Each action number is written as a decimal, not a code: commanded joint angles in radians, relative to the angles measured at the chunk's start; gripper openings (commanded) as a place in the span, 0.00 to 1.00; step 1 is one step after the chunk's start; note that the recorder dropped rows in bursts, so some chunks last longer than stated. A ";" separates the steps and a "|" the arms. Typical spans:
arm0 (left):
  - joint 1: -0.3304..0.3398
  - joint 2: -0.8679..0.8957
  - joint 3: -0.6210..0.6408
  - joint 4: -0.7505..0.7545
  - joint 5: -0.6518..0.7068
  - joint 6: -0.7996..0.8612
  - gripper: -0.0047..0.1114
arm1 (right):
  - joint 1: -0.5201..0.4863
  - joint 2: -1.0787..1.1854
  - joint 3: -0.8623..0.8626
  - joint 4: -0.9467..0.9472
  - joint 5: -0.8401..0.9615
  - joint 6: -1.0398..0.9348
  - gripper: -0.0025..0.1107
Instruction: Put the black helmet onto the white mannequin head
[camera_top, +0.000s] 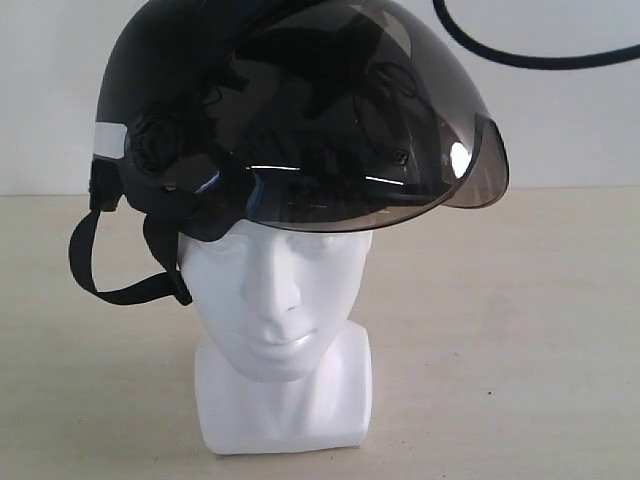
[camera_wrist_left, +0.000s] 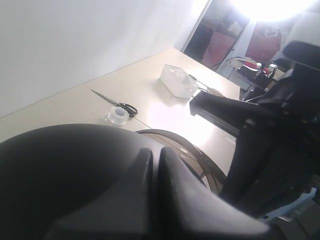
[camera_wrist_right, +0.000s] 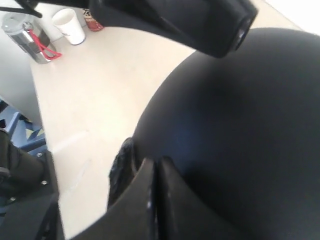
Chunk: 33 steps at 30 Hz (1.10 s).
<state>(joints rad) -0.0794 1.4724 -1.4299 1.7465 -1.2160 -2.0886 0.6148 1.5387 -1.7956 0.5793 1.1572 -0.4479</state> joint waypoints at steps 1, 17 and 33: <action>0.000 -0.011 0.000 -0.002 -0.005 -0.008 0.08 | -0.004 -0.004 -0.022 -0.042 -0.057 -0.068 0.02; 0.149 -0.167 0.216 -0.002 -0.005 0.039 0.08 | -0.102 -0.004 -0.092 -0.354 -0.106 0.031 0.02; 0.304 -0.625 0.979 -0.002 0.011 0.151 0.08 | -0.119 -0.025 -0.092 -0.362 -0.120 -0.085 0.02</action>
<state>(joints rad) 0.2196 0.8541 -0.4973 1.7514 -1.2237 -1.9913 0.5003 1.5109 -1.8822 0.2159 1.0470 -0.5223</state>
